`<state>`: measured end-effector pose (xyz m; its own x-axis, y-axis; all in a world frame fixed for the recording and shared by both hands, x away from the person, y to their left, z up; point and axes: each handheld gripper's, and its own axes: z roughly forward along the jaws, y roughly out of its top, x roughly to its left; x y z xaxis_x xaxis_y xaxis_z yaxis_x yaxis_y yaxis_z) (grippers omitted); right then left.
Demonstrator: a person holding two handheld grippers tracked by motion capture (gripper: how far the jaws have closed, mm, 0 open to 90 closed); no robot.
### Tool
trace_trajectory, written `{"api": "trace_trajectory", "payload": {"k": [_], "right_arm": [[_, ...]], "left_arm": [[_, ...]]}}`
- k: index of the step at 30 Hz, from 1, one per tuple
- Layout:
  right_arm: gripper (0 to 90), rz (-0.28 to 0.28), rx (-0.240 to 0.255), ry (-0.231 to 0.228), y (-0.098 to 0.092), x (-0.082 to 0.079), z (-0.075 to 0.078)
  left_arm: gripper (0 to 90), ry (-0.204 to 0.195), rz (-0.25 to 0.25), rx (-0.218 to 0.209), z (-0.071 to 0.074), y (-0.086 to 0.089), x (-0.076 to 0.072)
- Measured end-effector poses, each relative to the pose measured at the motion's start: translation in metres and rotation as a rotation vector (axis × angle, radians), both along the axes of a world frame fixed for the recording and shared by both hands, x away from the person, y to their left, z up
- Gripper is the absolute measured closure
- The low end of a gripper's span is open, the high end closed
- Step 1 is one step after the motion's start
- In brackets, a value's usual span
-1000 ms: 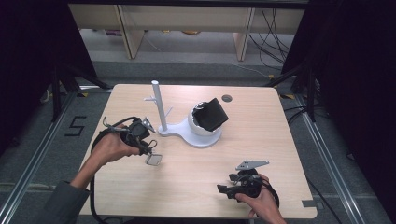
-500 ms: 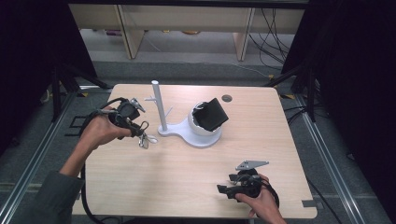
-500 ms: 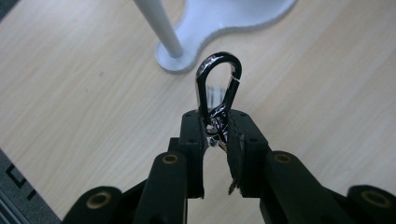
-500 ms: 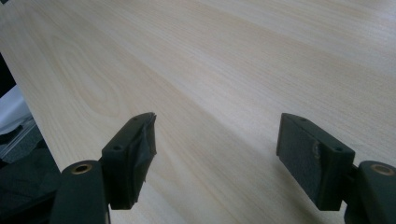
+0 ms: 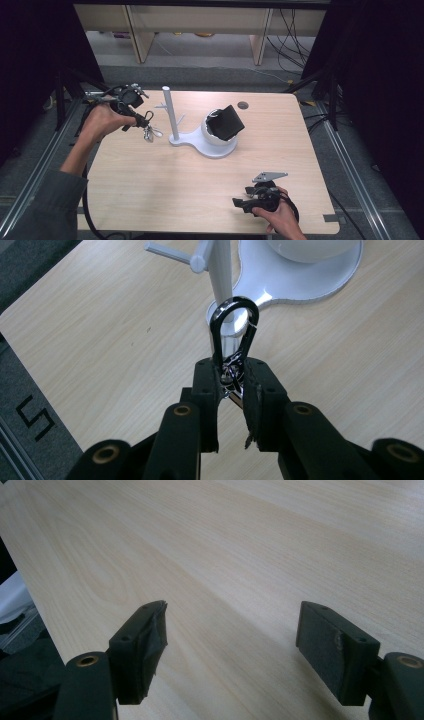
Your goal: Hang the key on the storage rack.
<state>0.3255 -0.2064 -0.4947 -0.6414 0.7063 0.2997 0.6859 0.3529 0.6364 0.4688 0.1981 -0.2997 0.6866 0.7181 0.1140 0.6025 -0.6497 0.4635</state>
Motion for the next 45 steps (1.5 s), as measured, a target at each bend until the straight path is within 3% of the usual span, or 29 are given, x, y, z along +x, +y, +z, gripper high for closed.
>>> {"api": "trace_trajectory", "payload": {"k": [1, 7, 16, 17, 18, 20, 24, 33, 36, 45], "right_arm": [[29.1, -0.001, 0.002, 0.021, 0.000, -0.001, 0.001], [29.1, 0.002, 0.000, 0.000, 0.000, 0.000, 0.000], [29.1, -0.006, 0.010, 0.019, 0.002, -0.002, 0.001], [29.1, 0.000, 0.006, -0.003, 0.001, -0.001, 0.001], [29.1, -0.010, 0.024, 0.004, 0.002, -0.002, 0.000], [29.1, 0.007, 0.002, 0.011, 0.000, -0.001, 0.002], [29.1, 0.005, 0.003, 0.008, 0.000, -0.001, 0.002], [29.1, 0.017, 0.004, 0.002, 0.000, -0.001, 0.002], [29.1, 0.016, 0.004, 0.004, 0.000, -0.001, 0.002], [29.1, 0.015, 0.005, 0.005, 0.000, -0.001, 0.002]], "left_arm": [[76.2, -0.002, 0.007, -0.003, 0.001, 0.000, 0.002], [76.2, 0.007, 0.024, 0.000, 0.003, -0.003, 0.012], [76.2, 0.025, 0.056, -0.035, 0.000, -0.004, 0.029], [76.2, 0.022, 0.056, -0.041, 0.000, -0.004, 0.030], [76.2, 0.030, 0.049, -0.047, -0.001, -0.005, 0.031], [76.2, 0.042, 0.058, -0.050, -0.003, -0.008, 0.032], [76.2, 0.054, 0.062, -0.049, -0.007, -0.010, 0.036], [76.3, 0.067, 0.059, -0.062, -0.015, -0.015, 0.040], [85.9, 0.044, 0.070, -0.077, -0.015, -0.015, 0.042], [80.2, 0.041, 0.069, -0.067, -0.015, -0.012, 0.039]]}}
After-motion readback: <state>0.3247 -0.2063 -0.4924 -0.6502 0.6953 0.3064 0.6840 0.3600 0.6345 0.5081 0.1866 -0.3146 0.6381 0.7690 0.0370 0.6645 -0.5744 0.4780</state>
